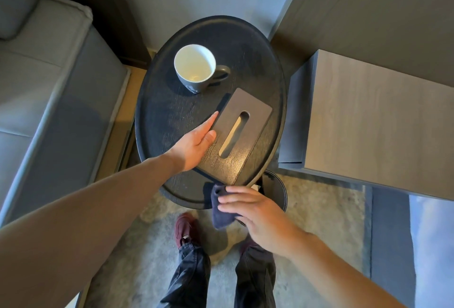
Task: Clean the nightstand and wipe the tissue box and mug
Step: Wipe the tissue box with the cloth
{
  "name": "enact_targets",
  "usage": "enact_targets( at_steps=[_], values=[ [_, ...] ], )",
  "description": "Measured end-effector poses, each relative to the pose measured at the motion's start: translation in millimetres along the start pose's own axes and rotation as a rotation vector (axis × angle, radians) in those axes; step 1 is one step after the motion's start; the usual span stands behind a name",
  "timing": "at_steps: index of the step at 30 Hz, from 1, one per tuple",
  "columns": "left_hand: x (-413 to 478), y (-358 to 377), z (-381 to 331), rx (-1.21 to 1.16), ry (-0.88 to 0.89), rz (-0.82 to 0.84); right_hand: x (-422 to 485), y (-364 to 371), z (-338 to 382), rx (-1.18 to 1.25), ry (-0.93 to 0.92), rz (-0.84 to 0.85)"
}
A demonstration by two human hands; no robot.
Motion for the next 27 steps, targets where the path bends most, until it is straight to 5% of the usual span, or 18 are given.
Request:
enact_targets(
  at_steps=[2, 7, 9, 15, 27],
  values=[
    [0, -1, 0, -0.008, -0.004, 0.004, -7, -22, -2, 0.023, 0.043, 0.007],
    [2, 1, 0, -0.048, -0.001, 0.018, 18, -125, -29, 0.034, 0.152, -0.551],
    [3, 1, 2, -0.065, 0.003, 0.025, 43, -141, -47, 0.036, 0.207, -0.639],
    [7, 3, 8, -0.061, 0.013, 0.015, 75, -94, -61, -0.021, 0.268, -0.563],
    [4, 1, 5, 0.036, 0.001, -0.018, 25, -4, -12, 0.068, 0.092, -0.459]
  ],
)
Point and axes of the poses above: each hand's wrist, its own x-axis towards the middle knuckle, its own y-axis out of the palm, z = x × y, the point moved 9 cm from there along x, towards the middle knuckle, and after that the axes turned 2 degrees about z, right-handed, at the moved point
